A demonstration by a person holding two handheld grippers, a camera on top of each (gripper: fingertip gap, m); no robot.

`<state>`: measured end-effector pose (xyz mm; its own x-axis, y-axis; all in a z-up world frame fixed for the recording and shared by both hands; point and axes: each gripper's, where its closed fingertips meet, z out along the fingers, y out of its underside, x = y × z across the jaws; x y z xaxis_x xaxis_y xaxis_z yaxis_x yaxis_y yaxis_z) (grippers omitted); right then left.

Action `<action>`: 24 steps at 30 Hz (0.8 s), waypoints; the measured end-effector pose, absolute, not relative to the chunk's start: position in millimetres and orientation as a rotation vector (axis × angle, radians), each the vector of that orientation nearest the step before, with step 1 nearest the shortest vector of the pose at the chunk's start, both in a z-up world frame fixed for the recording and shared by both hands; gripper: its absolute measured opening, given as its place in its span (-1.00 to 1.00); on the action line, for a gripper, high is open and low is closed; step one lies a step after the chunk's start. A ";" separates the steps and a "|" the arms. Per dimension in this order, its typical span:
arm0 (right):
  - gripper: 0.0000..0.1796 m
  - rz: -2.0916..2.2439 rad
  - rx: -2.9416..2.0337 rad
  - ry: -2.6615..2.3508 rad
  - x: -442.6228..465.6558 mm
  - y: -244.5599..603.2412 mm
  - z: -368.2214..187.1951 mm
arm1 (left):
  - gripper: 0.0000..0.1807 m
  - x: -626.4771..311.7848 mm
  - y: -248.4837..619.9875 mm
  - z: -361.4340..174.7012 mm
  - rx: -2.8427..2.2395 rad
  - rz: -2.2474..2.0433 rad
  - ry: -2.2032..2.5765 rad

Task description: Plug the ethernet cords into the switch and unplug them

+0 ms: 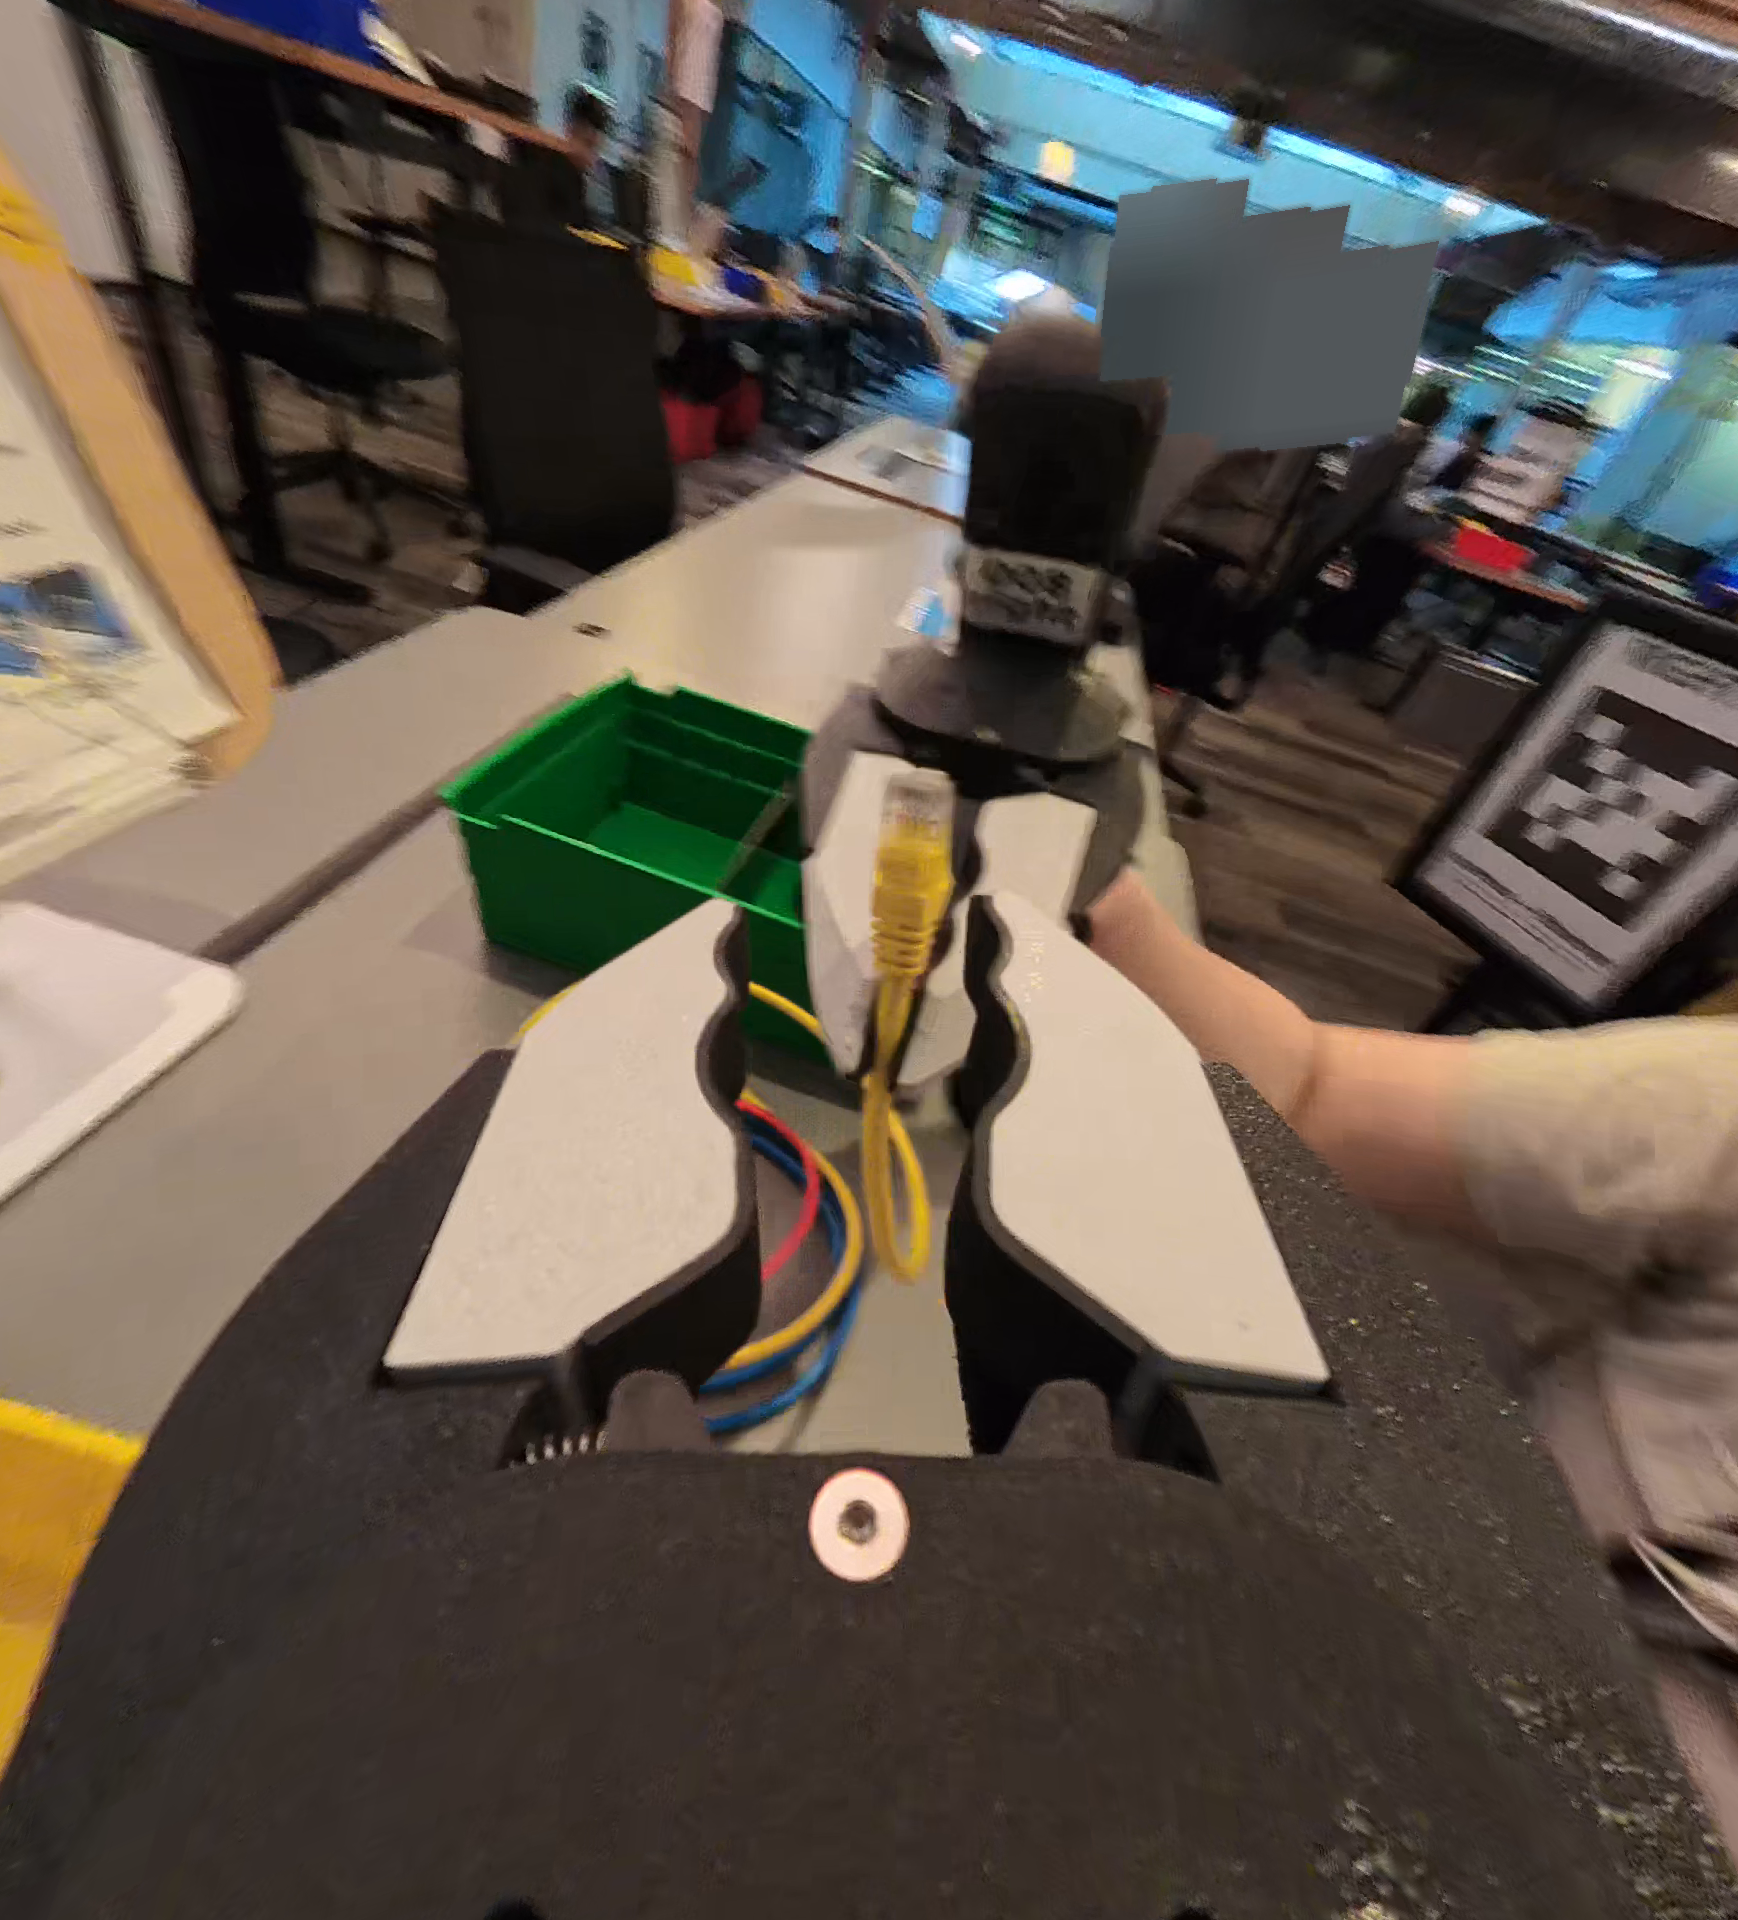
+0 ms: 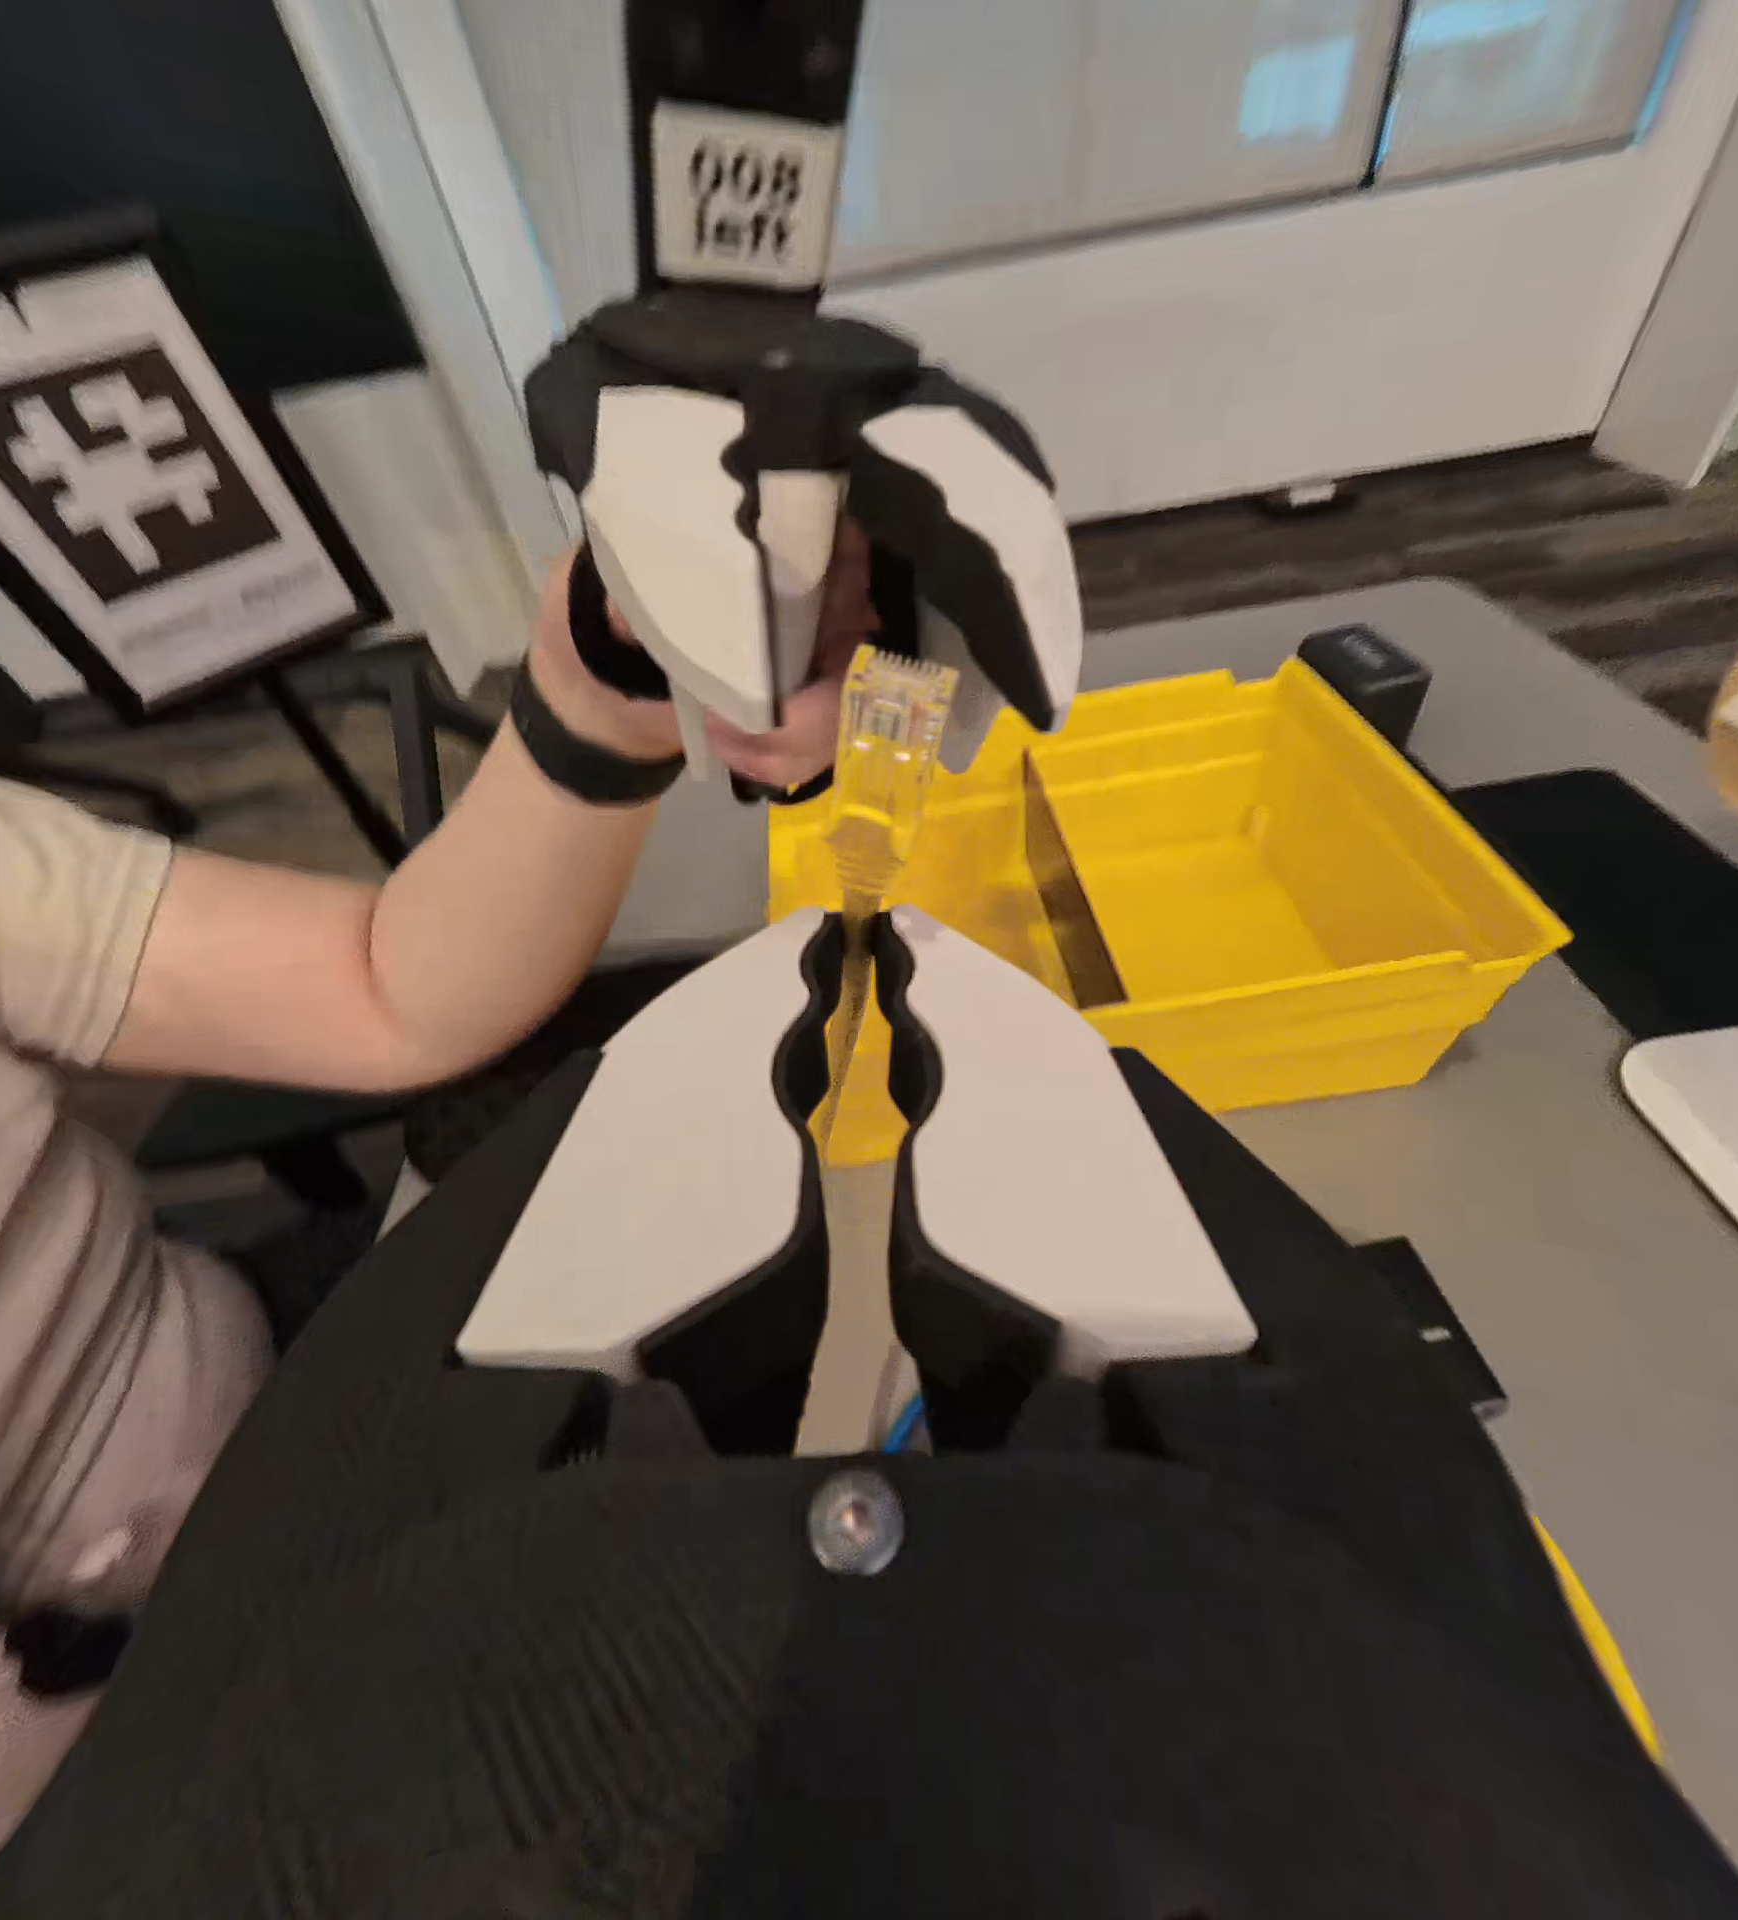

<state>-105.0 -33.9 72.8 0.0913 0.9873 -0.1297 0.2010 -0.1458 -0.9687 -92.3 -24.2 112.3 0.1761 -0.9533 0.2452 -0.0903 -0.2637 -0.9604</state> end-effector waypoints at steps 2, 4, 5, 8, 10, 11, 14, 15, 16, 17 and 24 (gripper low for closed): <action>-0.92 1.098 -1.529 -1.344 -103.7 -43.6 62.7 | -0.56 -87.0 -42.8 104.9 -1.551 -1.326 1.154; -0.92 1.057 -1.556 -1.397 -101.8 -47.2 56.6 | -0.55 -83.0 -50.4 91.4 -1.580 -1.299 1.253; -0.92 1.046 -1.568 -1.408 -101.1 -47.7 54.9 | -0.54 -81.2 -50.5 84.2 -1.593 -1.243 1.294; -0.92 1.043 -1.582 -1.448 -99.2 -50.6 50.3 | -0.53 -74.6 -50.1 72.4 -1.601 -1.133 1.357; -0.92 1.032 -1.596 -1.477 -97.7 -51.5 45.4 | -0.60 -69.4 -51.0 69.0 -1.606 -1.133 1.371; -0.92 1.025 -1.601 -1.489 -97.2 -51.8 43.1 | -0.68 -67.4 -50.9 67.1 -1.609 -1.134 1.378; -0.91 0.983 -1.613 -1.498 -94.8 -48.3 39.3 | -0.81 -64.9 -44.9 64.4 -1.612 -1.113 1.368; -0.90 0.976 -1.608 -1.480 -94.6 -45.6 40.8 | -0.83 -64.3 -41.8 65.9 -1.607 -1.107 1.349; -0.89 0.967 -1.592 -1.456 -94.5 -42.4 43.8 | -0.84 -63.5 -38.8 68.6 -1.605 -1.114 1.320; -0.88 0.944 -1.578 -1.416 -94.4 -37.3 48.0 | -0.85 -63.0 -34.7 72.6 -1.604 -1.128 1.277; -0.68 0.787 -1.427 -1.096 -85.8 -28.7 110.4 | -0.86 -75.5 -1.2 91.5 -1.608 -1.289 0.953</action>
